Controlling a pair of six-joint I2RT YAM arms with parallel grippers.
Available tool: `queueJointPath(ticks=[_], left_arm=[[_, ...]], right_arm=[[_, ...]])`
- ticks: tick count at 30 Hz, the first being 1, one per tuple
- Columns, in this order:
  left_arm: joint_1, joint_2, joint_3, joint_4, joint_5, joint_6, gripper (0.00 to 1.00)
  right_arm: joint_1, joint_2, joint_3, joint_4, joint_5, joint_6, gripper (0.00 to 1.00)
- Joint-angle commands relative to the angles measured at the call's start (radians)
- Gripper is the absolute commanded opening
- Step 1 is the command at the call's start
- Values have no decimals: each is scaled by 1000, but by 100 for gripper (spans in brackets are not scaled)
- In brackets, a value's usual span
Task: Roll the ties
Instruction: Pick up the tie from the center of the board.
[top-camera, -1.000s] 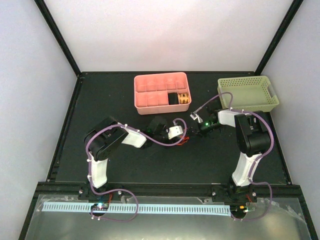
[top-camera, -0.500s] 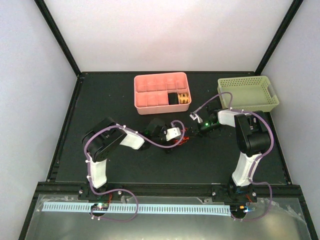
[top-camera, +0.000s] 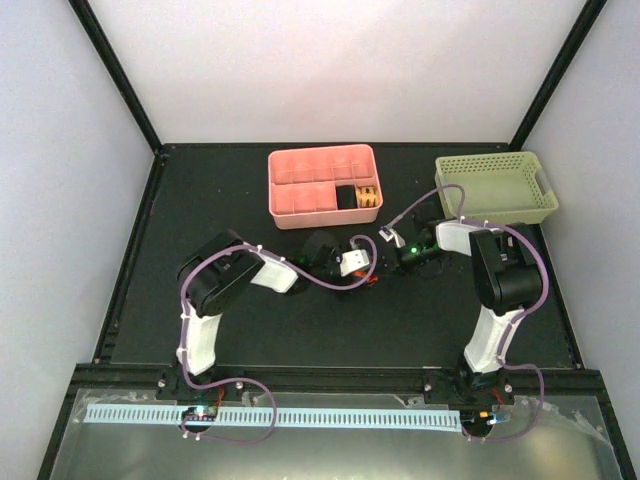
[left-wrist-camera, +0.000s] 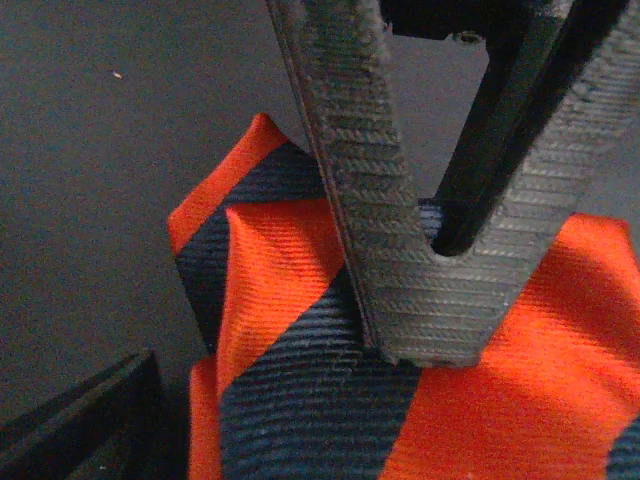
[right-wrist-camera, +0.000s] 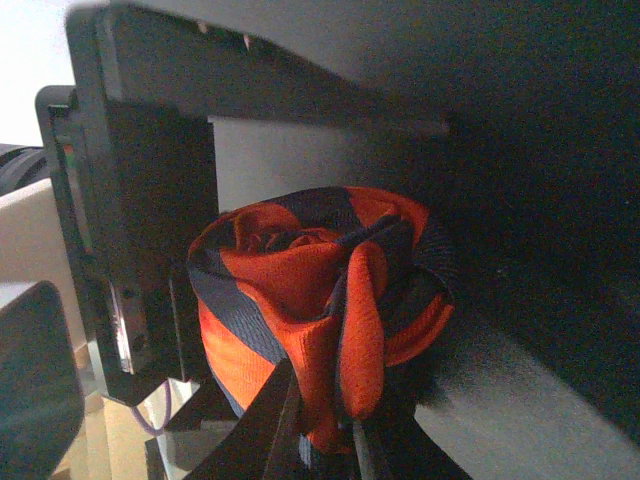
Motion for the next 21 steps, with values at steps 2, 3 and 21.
queueJointPath(ticks=[2,3,21], left_arm=[[-4,23,12,-53,51,26,76],[-4,14,6,-57,58,28,68],[223,-549,-189,-380,374,12,99]], right_arm=[[10,-35,-12,-12,12,-18,2],[10,-39,-9,-13,11,-17,2],[10,-180,211,-277,193,-260,2]])
